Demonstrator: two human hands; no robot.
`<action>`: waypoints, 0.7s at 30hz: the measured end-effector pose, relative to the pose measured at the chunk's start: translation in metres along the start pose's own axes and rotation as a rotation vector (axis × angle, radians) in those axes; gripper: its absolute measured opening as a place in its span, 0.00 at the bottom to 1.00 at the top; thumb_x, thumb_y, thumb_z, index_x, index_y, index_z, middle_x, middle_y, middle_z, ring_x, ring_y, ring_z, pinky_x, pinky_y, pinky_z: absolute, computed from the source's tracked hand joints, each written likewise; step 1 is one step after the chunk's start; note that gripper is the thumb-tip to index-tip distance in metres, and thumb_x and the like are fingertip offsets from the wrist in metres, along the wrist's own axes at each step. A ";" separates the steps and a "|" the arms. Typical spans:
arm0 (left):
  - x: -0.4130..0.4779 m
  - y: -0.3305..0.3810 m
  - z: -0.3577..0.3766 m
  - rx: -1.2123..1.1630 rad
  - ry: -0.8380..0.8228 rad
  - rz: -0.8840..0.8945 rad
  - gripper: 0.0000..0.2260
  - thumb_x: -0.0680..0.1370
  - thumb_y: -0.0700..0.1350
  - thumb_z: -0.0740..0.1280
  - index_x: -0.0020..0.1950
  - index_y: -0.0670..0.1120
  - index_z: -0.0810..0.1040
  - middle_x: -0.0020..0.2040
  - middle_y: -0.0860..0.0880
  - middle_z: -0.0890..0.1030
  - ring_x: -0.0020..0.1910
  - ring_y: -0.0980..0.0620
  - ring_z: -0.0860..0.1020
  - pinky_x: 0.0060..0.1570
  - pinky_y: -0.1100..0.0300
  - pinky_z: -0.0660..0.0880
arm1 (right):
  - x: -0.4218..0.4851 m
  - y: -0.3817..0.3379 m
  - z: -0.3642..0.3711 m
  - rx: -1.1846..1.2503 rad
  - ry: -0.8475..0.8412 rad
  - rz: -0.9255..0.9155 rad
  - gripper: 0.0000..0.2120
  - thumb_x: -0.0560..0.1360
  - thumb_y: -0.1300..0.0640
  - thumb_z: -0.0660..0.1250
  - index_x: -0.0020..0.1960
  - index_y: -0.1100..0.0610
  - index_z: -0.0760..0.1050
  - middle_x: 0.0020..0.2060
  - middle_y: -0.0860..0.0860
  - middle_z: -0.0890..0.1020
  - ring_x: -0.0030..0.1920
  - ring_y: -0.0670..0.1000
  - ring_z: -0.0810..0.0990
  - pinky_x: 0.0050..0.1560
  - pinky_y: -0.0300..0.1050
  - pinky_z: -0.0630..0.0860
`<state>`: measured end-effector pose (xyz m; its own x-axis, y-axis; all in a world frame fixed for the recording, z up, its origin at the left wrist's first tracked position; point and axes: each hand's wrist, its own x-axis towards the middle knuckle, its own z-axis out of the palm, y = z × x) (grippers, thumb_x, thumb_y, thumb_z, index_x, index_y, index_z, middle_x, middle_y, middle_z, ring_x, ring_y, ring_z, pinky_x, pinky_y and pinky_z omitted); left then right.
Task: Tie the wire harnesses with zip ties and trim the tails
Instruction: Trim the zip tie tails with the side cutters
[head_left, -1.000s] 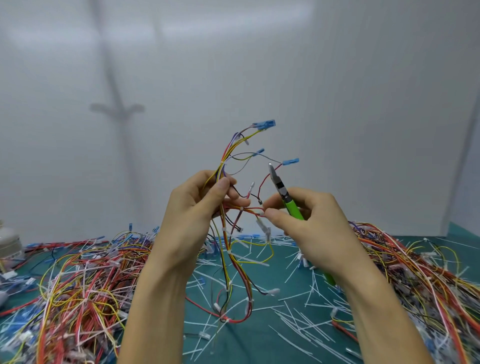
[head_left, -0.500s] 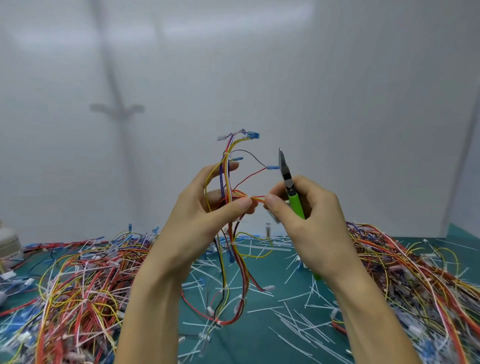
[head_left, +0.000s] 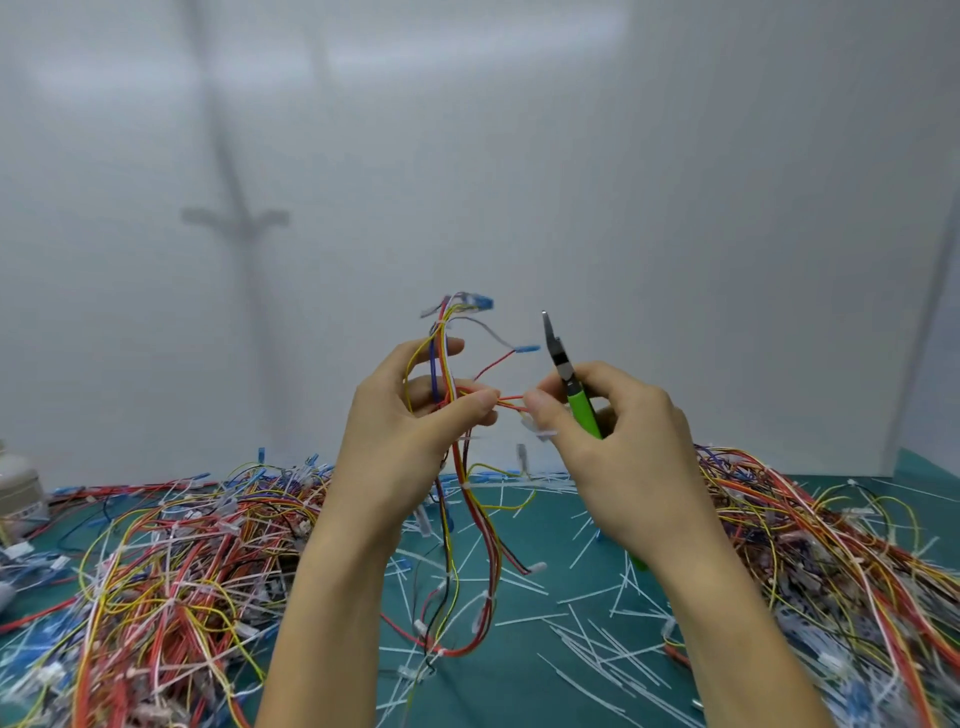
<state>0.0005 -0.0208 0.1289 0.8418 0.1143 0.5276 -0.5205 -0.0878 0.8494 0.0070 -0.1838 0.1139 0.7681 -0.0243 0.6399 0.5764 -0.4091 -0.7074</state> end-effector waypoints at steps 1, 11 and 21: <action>0.001 -0.003 0.000 0.019 0.028 -0.007 0.18 0.73 0.36 0.74 0.61 0.46 0.76 0.40 0.48 0.86 0.37 0.54 0.84 0.36 0.71 0.75 | 0.000 0.000 -0.001 -0.037 0.019 0.011 0.10 0.74 0.43 0.67 0.41 0.48 0.77 0.31 0.47 0.77 0.31 0.43 0.73 0.31 0.38 0.65; 0.008 -0.019 -0.010 0.103 0.126 -0.091 0.15 0.75 0.38 0.73 0.59 0.45 0.76 0.39 0.53 0.86 0.36 0.58 0.84 0.33 0.75 0.73 | 0.003 0.006 -0.006 -0.159 -0.073 0.111 0.22 0.73 0.35 0.62 0.43 0.55 0.78 0.35 0.52 0.82 0.39 0.55 0.81 0.43 0.47 0.76; 0.004 -0.016 -0.002 0.167 0.070 -0.124 0.14 0.77 0.39 0.69 0.61 0.49 0.72 0.44 0.49 0.82 0.35 0.52 0.84 0.36 0.58 0.77 | 0.002 0.006 0.002 -0.099 -0.071 0.123 0.22 0.75 0.37 0.62 0.41 0.55 0.78 0.35 0.53 0.83 0.38 0.56 0.82 0.44 0.55 0.79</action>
<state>0.0121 -0.0172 0.1180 0.8830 0.2021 0.4236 -0.3773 -0.2313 0.8968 0.0131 -0.1843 0.1104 0.8510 -0.0162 0.5249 0.4494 -0.4946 -0.7439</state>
